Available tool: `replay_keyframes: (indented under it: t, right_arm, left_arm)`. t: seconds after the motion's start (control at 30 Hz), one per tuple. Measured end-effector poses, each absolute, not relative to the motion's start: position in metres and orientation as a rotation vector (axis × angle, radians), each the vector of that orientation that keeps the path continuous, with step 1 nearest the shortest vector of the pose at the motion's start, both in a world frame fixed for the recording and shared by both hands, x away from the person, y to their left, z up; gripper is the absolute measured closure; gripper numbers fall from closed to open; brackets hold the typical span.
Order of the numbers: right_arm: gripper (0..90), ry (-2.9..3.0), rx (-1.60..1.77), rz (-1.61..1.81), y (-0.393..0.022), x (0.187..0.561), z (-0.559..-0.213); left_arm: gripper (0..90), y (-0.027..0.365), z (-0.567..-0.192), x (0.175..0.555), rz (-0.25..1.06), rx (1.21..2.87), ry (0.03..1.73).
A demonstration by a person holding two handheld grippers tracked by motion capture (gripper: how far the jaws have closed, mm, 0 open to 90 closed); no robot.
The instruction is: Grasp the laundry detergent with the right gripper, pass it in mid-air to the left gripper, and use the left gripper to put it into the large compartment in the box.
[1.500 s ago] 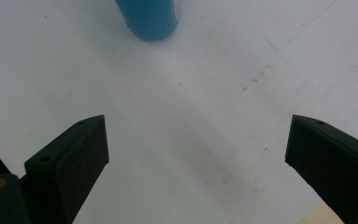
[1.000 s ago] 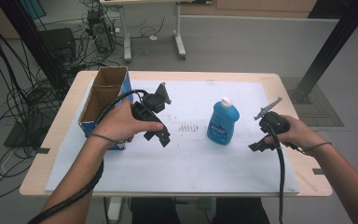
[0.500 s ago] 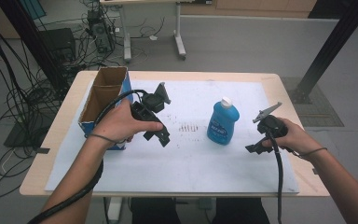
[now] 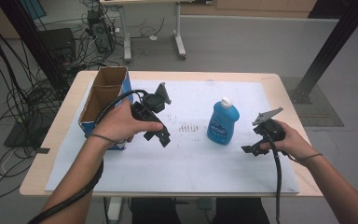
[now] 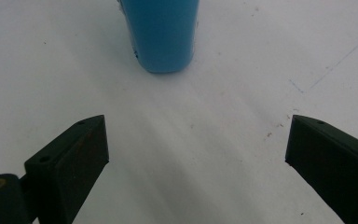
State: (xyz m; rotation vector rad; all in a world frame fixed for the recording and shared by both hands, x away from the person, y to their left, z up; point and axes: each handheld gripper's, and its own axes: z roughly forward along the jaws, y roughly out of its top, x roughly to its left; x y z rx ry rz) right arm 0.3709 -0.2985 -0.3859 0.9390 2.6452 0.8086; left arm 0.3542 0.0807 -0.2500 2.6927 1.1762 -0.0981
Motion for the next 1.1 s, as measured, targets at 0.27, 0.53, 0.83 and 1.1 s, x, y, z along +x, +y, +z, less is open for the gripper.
replay_keyframes:
  t: [0.27, 0.53, 0.83, 1.1]
  right_arm:
    - [5.9, 2.594, 0.916, 0.923, -0.3, 0.37, -0.392]
    - [5.8, 2.571, 0.913, 0.999, -0.3, 0.371, -0.398]
    - [5.4, 2.549, 0.9, 1.056, -0.302, 0.371, -0.404]
    - [5.1, 2.503, 0.913, 1.137, -0.302, 0.372, -0.407]
  left_arm:
    - [10.1, 0.081, -0.25, 0.353, -0.095, 2.686, 1.181]
    - [10.2, 0.08, -0.25, 0.353, -0.097, 2.694, 1.178]
    - [10.1, 0.079, -0.25, 0.353, -0.099, 2.691, 1.177]
    - [10.2, 0.078, -0.251, 0.353, -0.1, 2.693, 1.176]
